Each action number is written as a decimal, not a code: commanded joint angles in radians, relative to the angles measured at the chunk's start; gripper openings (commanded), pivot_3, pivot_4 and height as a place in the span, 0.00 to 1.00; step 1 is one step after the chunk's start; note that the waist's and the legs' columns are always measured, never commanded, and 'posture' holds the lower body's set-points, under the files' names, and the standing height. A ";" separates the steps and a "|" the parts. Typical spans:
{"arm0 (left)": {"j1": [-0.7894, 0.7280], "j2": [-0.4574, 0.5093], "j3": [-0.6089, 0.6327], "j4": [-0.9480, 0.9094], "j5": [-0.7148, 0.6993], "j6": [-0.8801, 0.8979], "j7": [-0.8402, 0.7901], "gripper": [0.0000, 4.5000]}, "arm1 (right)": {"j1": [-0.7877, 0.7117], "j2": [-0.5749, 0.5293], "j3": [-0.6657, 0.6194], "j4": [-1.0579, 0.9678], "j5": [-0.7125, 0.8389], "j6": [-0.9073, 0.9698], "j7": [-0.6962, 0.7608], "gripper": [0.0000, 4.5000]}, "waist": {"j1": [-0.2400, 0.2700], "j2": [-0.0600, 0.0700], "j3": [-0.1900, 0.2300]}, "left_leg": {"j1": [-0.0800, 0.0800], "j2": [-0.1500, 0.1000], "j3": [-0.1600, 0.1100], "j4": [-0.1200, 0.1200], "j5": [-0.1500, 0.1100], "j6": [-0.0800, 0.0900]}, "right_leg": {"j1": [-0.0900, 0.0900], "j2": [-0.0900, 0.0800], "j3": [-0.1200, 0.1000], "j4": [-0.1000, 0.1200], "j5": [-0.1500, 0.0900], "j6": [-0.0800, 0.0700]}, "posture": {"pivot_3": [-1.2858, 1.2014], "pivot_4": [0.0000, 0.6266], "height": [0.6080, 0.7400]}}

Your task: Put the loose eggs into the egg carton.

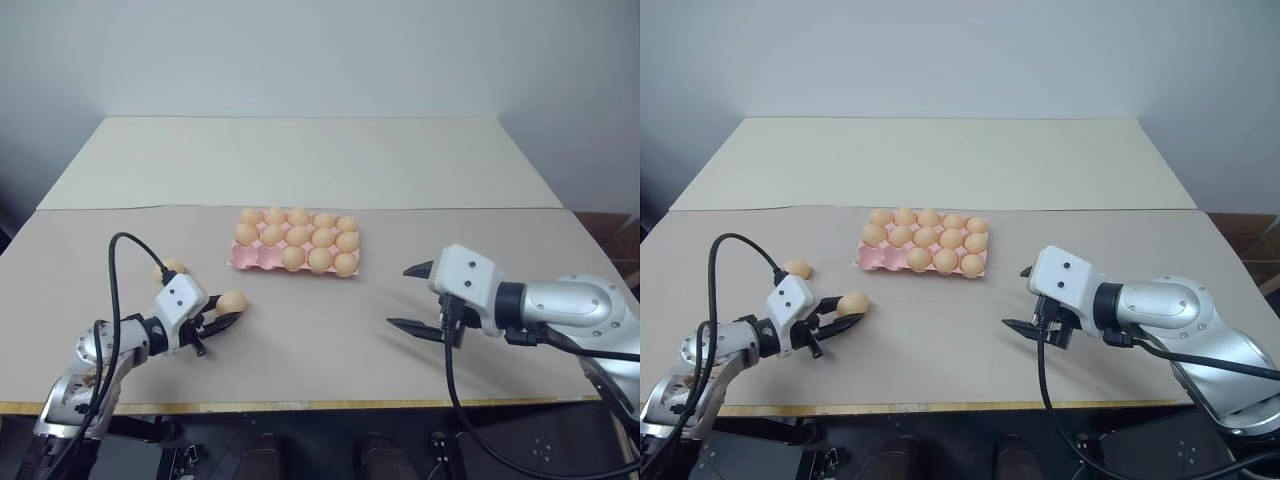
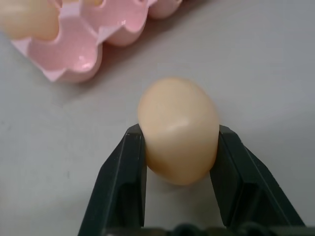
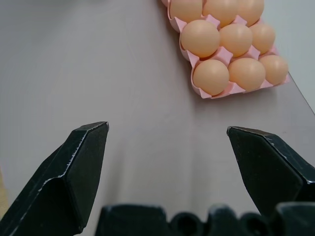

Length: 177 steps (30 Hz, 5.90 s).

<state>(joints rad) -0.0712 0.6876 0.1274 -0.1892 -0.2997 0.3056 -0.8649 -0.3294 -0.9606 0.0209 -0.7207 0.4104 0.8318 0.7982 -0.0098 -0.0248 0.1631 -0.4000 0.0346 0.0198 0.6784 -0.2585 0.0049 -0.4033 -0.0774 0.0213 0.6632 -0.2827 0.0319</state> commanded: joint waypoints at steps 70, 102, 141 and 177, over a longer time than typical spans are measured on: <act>0.053 0.163 0.356 -0.165 -0.056 0.132 0.155 1.00 | -0.067 -0.061 -0.081 0.004 0.116 -0.105 0.120 1.00 | 0.008 0.000 0.000 | 0.000 0.000 -0.004 0.001 0.000 0.000 | 0.003 0.000 -0.004 -0.002 0.000 0.001 | 0.52 0.24 1.00; -0.265 0.065 0.022 0.378 0.154 0.087 0.215 0.57 | 0.027 -0.122 -0.191 -0.120 0.174 0.023 0.012 1.00 | 0.011 0.000 0.000 | -0.004 -0.001 -0.004 0.002 0.000 0.000 | 0.000 0.000 -0.004 0.000 0.000 0.001 | 0.52 0.24 1.00; -0.476 -0.174 -0.058 0.525 0.119 -0.384 0.102 1.00 | 0.099 -0.121 -0.265 -0.198 0.200 0.100 -0.093 1.00 | 0.020 0.000 0.000 | -0.005 -0.001 -0.004 0.004 0.000 0.000 | 0.000 0.000 -0.004 0.000 0.000 0.001 | 0.52 0.24 1.00; 0.244 0.325 0.605 -0.294 -0.356 0.179 -0.226 1.00 | 0.080 -0.219 -0.283 0.210 0.081 -0.290 0.268 1.00 | 0.003 0.000 0.000 | 0.001 0.000 -0.003 0.001 0.000 0.000 | 0.005 0.000 -0.004 -0.002 0.000 0.001 | 0.52 0.24 1.00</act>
<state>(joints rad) 0.1687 0.9954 0.6868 -0.4435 -0.6345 0.4678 -1.0925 -0.2303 -1.1749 -0.2596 -0.5200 0.5037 0.5795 1.0513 -0.0072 -0.0248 0.1629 -0.3985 0.0351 0.0172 0.6798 -0.2584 0.0050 -0.3988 -0.0771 0.0176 0.6609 -0.2826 0.0330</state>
